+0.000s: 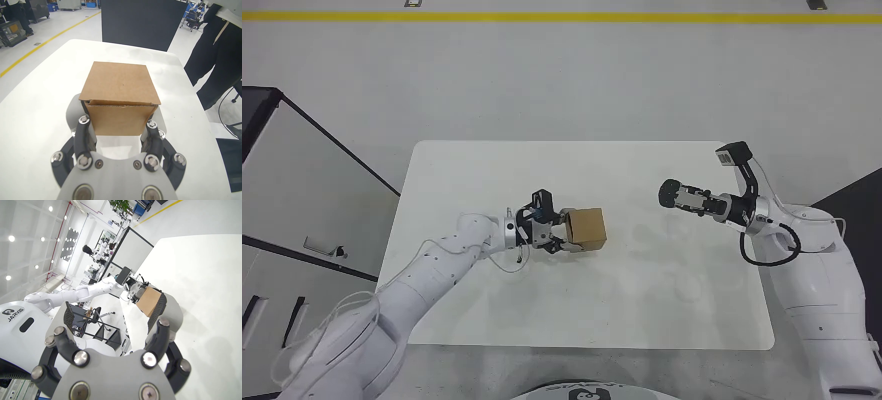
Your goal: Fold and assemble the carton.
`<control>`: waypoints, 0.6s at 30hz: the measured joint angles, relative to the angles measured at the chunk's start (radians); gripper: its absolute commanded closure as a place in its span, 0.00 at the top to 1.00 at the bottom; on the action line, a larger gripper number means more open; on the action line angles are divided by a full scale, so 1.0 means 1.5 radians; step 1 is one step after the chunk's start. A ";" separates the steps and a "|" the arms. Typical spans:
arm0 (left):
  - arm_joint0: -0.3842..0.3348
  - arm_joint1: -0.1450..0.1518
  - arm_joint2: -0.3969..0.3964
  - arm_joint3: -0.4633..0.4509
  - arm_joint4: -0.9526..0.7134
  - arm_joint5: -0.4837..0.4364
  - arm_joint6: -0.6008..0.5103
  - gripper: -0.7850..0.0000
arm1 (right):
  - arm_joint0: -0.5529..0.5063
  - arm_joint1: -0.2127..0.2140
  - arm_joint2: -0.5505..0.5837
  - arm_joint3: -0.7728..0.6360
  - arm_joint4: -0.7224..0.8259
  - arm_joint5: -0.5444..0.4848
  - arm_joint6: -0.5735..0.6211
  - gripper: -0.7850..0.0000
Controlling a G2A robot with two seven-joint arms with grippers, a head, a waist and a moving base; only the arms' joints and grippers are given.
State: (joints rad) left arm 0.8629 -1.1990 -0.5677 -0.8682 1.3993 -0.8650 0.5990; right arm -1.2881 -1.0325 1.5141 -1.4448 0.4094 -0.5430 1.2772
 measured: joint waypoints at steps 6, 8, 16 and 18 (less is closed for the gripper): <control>-0.010 -0.019 0.016 0.046 0.005 0.004 -0.001 0.00 | 0.000 0.000 0.000 0.000 0.000 0.000 0.000 1.00; -0.014 -0.024 0.019 0.060 0.005 0.004 0.001 0.00 | 0.000 0.000 0.000 0.000 0.000 0.000 0.000 1.00; -0.024 -0.041 0.027 0.100 0.006 -0.001 0.004 0.07 | 0.000 0.000 0.000 0.000 0.000 0.000 0.000 1.00; -0.026 -0.045 0.028 0.109 0.005 -0.002 0.003 0.09 | 0.000 0.000 0.000 0.000 0.000 0.000 0.000 1.00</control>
State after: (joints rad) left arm 0.8242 -1.2660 -0.5262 -0.7047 1.4074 -0.8686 0.6042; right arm -1.2881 -1.0325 1.5141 -1.4448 0.4094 -0.5430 1.2772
